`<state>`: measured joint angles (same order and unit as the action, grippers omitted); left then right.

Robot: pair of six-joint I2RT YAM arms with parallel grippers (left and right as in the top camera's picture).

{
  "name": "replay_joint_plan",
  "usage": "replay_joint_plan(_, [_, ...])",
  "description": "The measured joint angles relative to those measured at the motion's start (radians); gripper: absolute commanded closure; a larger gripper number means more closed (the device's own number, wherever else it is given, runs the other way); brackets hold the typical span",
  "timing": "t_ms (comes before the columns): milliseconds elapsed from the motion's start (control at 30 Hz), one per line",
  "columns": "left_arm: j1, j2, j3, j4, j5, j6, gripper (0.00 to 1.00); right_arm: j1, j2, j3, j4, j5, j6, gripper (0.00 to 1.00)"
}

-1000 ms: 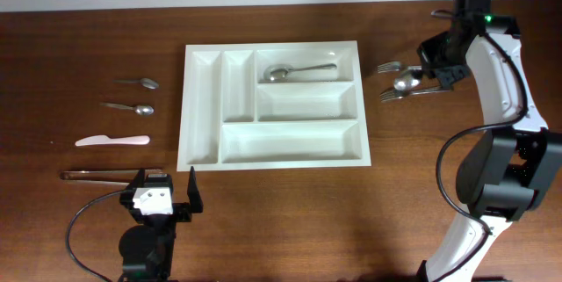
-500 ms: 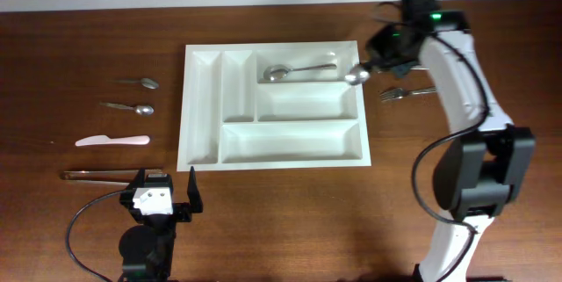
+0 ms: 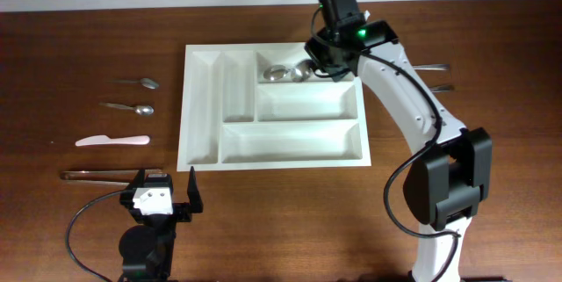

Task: Pack container
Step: 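Carry the spoon into the top-right compartment beside the first spoon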

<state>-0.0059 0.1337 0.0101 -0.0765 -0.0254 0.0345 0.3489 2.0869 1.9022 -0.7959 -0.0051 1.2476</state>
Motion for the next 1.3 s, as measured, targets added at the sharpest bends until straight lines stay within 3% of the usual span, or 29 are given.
replay_joint_plan(200, [0.000,0.000,0.000,0.000,0.000,0.000,0.01,0.033,0.011,0.001,0.125,0.092,0.101,0.96])
replay_joint_plan(633, [0.000,0.000,0.000,0.000,0.000,0.000,0.01,0.040,0.148,0.002,0.120,0.113,0.315,0.96])
replay_joint_plan(1033, [0.000,0.000,0.000,0.000,0.000,0.000,0.01,0.064,0.150,0.002,0.185,0.109,0.505,0.96])
replay_joint_plan(1300, [0.000,0.000,0.000,0.000,0.000,0.000,0.01,0.079,0.154,0.002,0.178,0.101,0.550,0.96])
